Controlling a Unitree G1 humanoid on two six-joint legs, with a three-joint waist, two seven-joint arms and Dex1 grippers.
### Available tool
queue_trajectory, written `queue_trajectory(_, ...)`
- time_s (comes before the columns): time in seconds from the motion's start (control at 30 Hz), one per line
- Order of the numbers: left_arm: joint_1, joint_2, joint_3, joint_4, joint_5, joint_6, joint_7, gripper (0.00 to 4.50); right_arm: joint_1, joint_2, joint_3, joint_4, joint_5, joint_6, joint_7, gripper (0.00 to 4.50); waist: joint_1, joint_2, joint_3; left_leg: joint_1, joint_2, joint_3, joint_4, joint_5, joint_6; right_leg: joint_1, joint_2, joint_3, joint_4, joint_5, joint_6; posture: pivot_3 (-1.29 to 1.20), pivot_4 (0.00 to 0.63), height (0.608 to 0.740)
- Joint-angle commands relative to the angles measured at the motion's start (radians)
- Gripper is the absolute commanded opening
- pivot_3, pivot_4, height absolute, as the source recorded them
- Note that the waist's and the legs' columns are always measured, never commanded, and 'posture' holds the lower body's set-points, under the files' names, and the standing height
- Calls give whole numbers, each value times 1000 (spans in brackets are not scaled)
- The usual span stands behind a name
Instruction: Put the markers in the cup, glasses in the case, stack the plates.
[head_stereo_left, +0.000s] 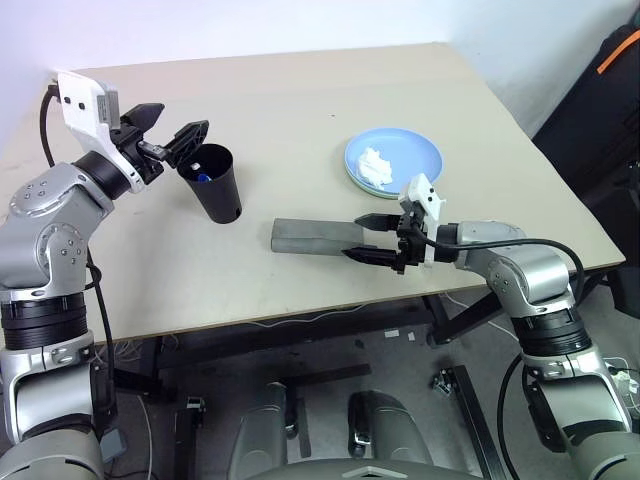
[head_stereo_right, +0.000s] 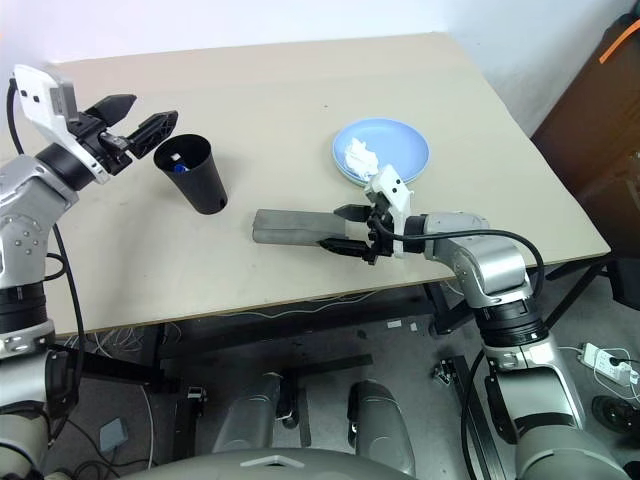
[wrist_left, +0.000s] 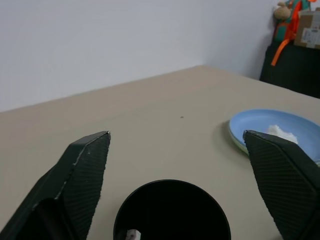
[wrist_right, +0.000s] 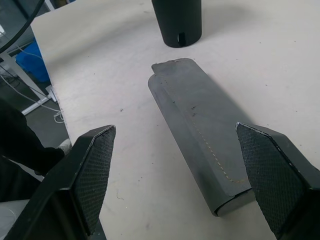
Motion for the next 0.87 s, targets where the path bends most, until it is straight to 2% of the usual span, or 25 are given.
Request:
queue_trajectory(0.03,39,40,90,-68,-43,14,-22,4465,2,8,-31,-25,17,-29,4,4058,-1,0,0,0,0,0,0,0,0,0,0,0,0,0,0,0,150,727)
queue_trajectory(0.3,340,110,303,-193,-204,93,-174,4465,-10,32,-58,-2,38,-50,6,4058,-7,0,0,1,1,1,0,0,-1,-1,0,1,0,0,0,0,150,727)
queue_trajectory(0.43,511,105,390,-251,-268,116,-241,4465,-18,49,-59,20,19,-80,-3,4058,-1,-1,0,1,1,0,-1,-1,-1,-5,-2,1,-1,-2,-5,0,150,727)
queue_trajectory(0.7,783,20,328,-380,-210,15,-314,4465,-15,43,-76,29,31,-75,-6,4058,-4,-1,-1,0,1,4,-11,-1,-1,-8,-7,2,-11,5,-9,0,150,727)
queue_trajectory(0.87,868,-11,248,-408,-153,-53,-347,4465,-28,26,-76,35,29,-64,5,4058,-4,-1,-1,0,1,7,-14,-1,-2,-12,-7,2,-12,5,-10,0,150,727)
